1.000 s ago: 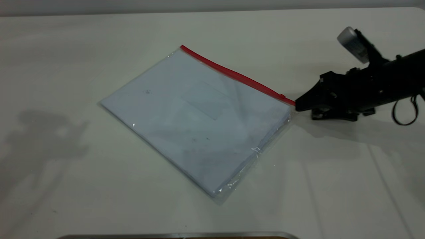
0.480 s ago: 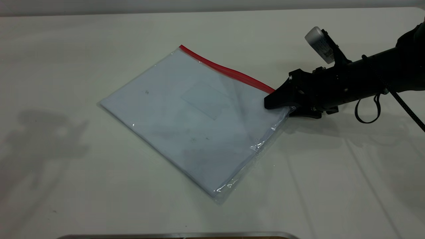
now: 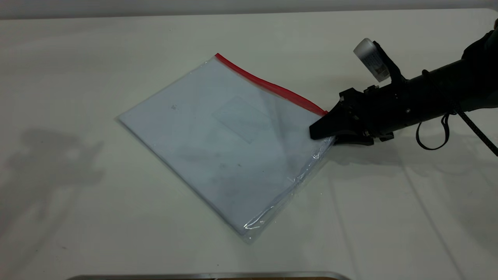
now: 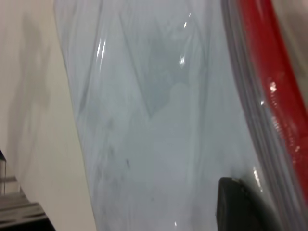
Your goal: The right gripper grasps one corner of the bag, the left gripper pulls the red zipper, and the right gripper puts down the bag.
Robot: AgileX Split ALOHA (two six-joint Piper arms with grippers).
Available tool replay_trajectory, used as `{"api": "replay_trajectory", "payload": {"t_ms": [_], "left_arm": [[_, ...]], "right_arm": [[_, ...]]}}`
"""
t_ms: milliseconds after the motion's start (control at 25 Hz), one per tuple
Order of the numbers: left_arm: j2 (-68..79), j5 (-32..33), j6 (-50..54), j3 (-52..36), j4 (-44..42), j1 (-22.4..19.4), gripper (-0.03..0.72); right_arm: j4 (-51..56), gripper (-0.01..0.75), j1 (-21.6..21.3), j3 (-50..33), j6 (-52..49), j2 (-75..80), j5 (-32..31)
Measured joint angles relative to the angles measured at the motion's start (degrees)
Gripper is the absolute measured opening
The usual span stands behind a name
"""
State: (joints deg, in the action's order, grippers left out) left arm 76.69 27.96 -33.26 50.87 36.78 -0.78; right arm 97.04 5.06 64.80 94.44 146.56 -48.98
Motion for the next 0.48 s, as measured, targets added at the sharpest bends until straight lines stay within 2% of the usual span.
{"api": "replay_trajectory", "payload": {"t_ms": [80, 200, 240, 480], "left_arm": [[0.0, 0.0, 0.0, 0.0, 0.0, 0.0, 0.517], [0.0, 0.0, 0.0, 0.0, 0.0, 0.0, 0.517], [0.0, 0.0, 0.0, 0.0, 0.0, 0.0, 0.517], [0.0, 0.0, 0.0, 0.0, 0.0, 0.0, 0.517]], "right_arm": [[0.9, 0.258, -0.1, 0.0, 1.0, 0.0, -0.2], [-0.4, 0.067, -0.7, 0.0, 1.7, 0.0, -1.9], [-1.6, 0.043, -1.1, 0.0, 1.8, -0.1, -2.6], [-18.1, 0.040, -5.0, 0.4, 0.7, -8.4, -2.8]]}}
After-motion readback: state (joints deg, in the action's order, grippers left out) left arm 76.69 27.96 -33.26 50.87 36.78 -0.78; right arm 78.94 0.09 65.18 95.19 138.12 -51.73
